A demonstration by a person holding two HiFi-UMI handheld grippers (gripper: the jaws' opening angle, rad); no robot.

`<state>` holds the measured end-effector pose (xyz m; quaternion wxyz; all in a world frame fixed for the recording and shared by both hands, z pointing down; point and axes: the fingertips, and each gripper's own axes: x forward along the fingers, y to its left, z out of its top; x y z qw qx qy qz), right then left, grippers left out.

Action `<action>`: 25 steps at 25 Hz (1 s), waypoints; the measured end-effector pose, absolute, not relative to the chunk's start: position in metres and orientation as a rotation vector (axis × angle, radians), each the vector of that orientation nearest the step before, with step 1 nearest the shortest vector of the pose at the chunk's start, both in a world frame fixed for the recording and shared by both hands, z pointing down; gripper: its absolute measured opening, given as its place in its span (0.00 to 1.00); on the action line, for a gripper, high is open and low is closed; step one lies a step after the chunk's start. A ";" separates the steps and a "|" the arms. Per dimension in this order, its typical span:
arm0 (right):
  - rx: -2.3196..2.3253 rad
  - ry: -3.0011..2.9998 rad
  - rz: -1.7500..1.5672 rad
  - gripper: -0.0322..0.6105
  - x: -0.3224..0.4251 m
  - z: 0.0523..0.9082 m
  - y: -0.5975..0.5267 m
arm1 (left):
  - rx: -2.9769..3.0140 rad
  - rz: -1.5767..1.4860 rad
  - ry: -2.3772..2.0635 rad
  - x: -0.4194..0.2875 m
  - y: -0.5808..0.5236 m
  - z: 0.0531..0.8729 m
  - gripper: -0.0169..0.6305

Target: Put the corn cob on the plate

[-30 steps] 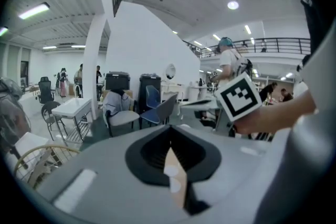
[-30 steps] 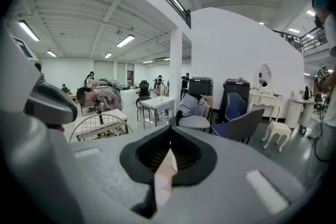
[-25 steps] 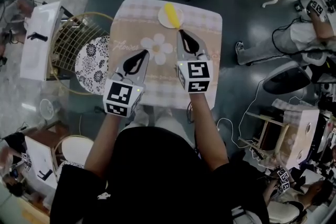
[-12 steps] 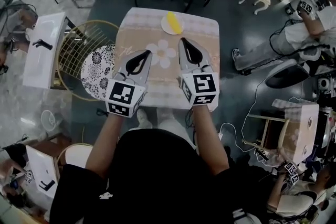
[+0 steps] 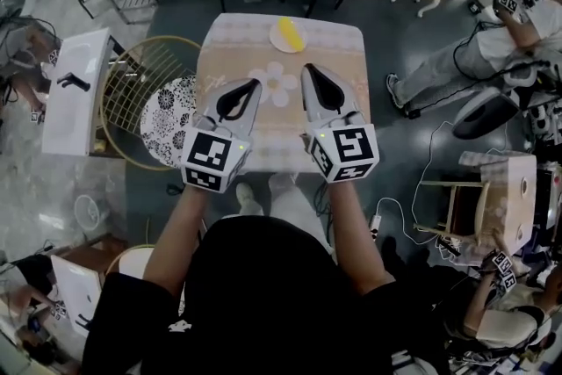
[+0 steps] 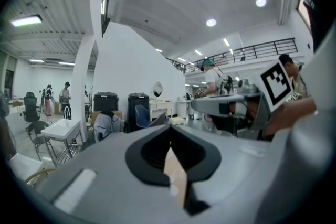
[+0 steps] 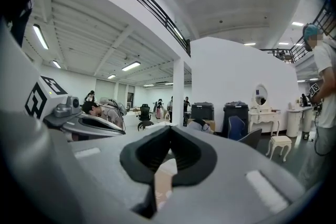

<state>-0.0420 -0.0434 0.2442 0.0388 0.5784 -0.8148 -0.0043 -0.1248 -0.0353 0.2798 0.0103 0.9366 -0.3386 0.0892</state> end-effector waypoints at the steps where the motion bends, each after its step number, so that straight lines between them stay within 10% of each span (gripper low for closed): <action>1: 1.777 -2.506 -0.012 0.05 -0.042 0.243 -0.040 | 2.929 0.280 -1.051 -0.124 -0.034 0.280 0.03; 25: 1.700 -2.664 -0.069 0.05 -0.029 0.215 0.022 | 2.891 0.111 -1.121 -0.098 0.012 0.238 0.03</action>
